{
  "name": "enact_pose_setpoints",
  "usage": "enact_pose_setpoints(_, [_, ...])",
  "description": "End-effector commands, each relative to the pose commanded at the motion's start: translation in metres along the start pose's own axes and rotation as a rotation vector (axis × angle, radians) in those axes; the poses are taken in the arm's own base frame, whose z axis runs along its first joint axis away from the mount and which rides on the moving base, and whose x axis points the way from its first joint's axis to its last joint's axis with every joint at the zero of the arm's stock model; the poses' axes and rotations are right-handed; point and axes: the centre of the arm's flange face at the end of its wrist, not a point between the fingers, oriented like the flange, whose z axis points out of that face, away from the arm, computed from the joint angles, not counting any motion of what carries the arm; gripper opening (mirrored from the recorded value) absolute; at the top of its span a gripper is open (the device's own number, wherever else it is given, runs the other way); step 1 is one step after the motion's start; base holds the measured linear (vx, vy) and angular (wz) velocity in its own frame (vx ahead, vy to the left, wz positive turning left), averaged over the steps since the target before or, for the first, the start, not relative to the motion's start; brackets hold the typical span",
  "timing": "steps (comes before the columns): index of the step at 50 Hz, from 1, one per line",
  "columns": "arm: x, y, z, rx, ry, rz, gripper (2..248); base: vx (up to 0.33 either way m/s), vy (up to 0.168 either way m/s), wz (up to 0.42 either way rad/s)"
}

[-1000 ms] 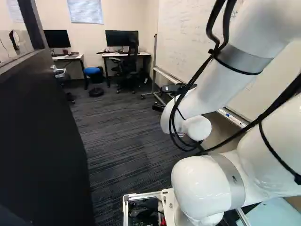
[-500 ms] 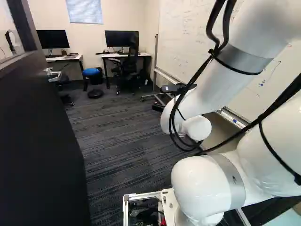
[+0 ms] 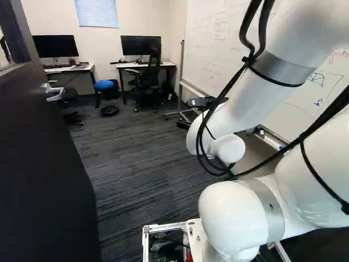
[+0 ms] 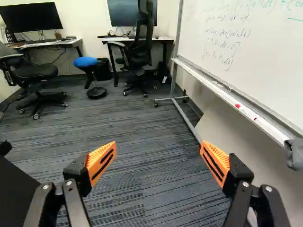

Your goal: Open the door and move inside

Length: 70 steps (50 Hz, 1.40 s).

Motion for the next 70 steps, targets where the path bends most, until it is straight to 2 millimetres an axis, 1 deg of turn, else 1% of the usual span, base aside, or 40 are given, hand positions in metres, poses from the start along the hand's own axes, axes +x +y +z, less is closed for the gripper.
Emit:
enact_pose_setpoints(54, [0.0, 0.0, 0.0, 0.0, 0.0, 0.0, 247, 0.182, 0.029, -0.001])
enact_pose_setpoints(70, [0.0, 0.0, 0.0, 0.0, 0.0, 0.0, 247, 0.201, 0.067, 0.116])
